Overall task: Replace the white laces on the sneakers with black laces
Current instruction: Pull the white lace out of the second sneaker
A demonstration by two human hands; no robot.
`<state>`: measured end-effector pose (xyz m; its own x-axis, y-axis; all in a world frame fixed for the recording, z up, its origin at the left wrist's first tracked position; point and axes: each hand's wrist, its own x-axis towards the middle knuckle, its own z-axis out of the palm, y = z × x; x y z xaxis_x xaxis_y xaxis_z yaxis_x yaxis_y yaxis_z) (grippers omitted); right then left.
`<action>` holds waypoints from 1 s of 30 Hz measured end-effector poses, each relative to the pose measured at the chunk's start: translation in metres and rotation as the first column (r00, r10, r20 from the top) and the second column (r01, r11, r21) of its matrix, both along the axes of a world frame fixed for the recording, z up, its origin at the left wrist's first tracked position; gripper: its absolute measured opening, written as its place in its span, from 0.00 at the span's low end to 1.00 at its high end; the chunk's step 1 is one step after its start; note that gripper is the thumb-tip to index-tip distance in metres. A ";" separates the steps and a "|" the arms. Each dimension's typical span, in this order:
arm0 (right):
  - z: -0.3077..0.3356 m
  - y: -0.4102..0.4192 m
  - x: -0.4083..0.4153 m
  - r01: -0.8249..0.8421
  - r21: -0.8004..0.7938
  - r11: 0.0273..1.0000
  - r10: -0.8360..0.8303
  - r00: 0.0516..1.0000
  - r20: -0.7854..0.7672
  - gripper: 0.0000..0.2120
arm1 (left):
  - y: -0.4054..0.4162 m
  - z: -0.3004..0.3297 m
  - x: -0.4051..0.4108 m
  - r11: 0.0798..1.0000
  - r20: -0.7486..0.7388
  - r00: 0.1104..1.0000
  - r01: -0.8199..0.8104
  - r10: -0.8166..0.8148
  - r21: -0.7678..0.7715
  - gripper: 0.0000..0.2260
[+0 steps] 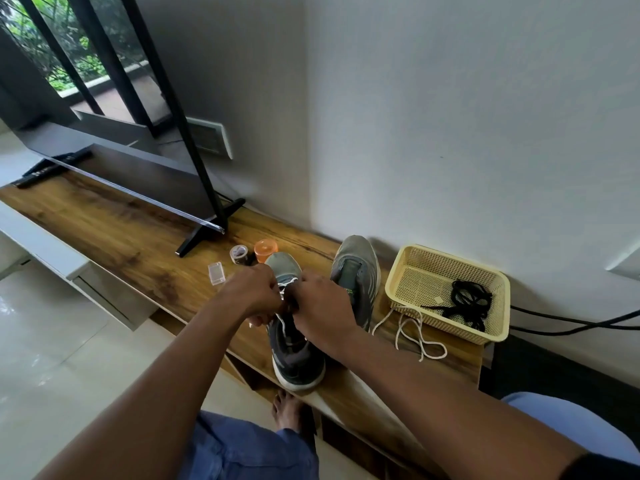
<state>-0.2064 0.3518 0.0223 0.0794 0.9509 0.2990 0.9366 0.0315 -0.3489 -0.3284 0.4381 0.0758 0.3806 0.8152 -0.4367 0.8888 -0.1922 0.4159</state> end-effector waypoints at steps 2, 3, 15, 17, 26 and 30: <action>0.001 0.002 -0.001 0.015 0.002 1.000 -0.015 1.000 0.003 0.02 | 0.002 -0.001 0.000 0.998 0.017 0.999 -0.046 0.047 -0.040 0.03; 0.002 0.002 -0.001 0.022 -0.002 1.000 -0.022 1.000 0.003 0.03 | 0.004 0.000 -0.001 0.996 0.024 0.998 -0.060 0.061 -0.067 0.03; 0.017 0.012 0.023 0.231 -0.268 0.936 -0.344 0.770 -0.537 0.04 | 0.012 0.002 -0.007 0.964 0.061 0.985 -0.145 0.162 -0.221 0.03; 0.022 0.009 0.020 0.158 -0.227 0.961 -0.249 0.854 -0.457 0.07 | 0.013 0.001 -0.006 0.966 0.066 0.985 -0.139 0.157 -0.218 0.04; 0.004 -0.002 0.001 -0.124 0.039 0.991 0.114 0.973 0.200 0.04 | 0.017 -0.002 -0.009 0.967 0.070 0.989 -0.115 0.134 -0.227 0.04; 0.009 -0.002 0.001 -0.071 0.102 0.992 0.061 0.993 0.100 0.10 | 0.017 -0.001 -0.007 0.969 0.071 0.989 -0.112 0.131 -0.222 0.04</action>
